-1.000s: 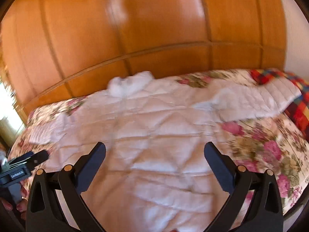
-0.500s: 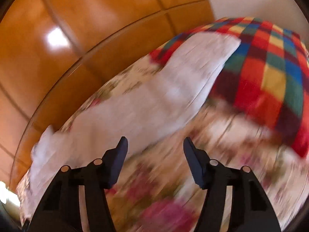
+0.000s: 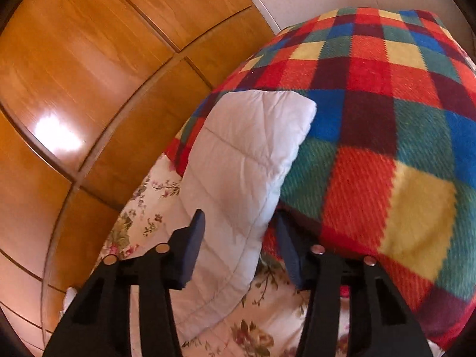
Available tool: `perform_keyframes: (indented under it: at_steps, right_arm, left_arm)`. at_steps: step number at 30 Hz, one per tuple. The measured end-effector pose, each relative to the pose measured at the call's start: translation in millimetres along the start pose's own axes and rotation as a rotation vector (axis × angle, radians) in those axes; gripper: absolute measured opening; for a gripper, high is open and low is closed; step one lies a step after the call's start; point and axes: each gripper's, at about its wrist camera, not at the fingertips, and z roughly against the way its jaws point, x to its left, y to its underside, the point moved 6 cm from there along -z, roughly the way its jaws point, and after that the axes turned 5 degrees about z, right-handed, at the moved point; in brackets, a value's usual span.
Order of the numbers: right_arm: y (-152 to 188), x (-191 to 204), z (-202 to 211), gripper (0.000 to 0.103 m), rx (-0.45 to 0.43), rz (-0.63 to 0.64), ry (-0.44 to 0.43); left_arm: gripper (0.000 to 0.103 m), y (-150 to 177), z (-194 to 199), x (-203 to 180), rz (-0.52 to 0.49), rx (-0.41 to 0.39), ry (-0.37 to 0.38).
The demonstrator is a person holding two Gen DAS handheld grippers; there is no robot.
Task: Fold small clothes
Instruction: 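Grasp the jacket sleeve cuff near the plaid pillow with the right gripper, then fold the gripped sleeve across the jacket body with the right gripper and release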
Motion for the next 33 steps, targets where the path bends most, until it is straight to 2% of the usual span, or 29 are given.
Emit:
perform_keyframes:
  at_steps: [2,7,11,15,21,27,33]
  right_arm:
    - [-2.8,5.0,-5.2,0.008,0.015,0.023,-0.002]
    - [-7.7,29.5,7.4,0.007,0.014,0.120,-0.035]
    - [-0.4,74.8,27.2,0.007,-0.001,0.215,-0.069]
    - [21.2,130.2,47.8,0.007,-0.005,0.292,-0.124]
    - [87.5,250.5,77.0,0.007,-0.008,0.483,-0.278]
    - [186.5,352.1,96.5,0.007,0.043,0.662,-0.428]
    - [280.8,401.4,85.6,0.007,0.159,0.769,-0.516]
  left_arm:
    - [0.100,0.5,-2.1,-2.1,-0.014,0.007,-0.016]
    - [0.100,1.3,-6.4,-2.3,-0.021,0.028,-0.026]
    - [0.100,1.3,-8.7,-1.5,-0.018,0.047,-0.017]
    - [0.100,2.3,-7.2,-0.9,-0.017,0.039,-0.004]
    - [0.100,3.1,-4.8,0.8,-0.007,0.030,0.019]
    - [0.100,3.7,-3.0,1.7,-0.004,0.023,0.035]
    - [0.100,2.8,-1.3,3.2,0.013,0.018,0.062]
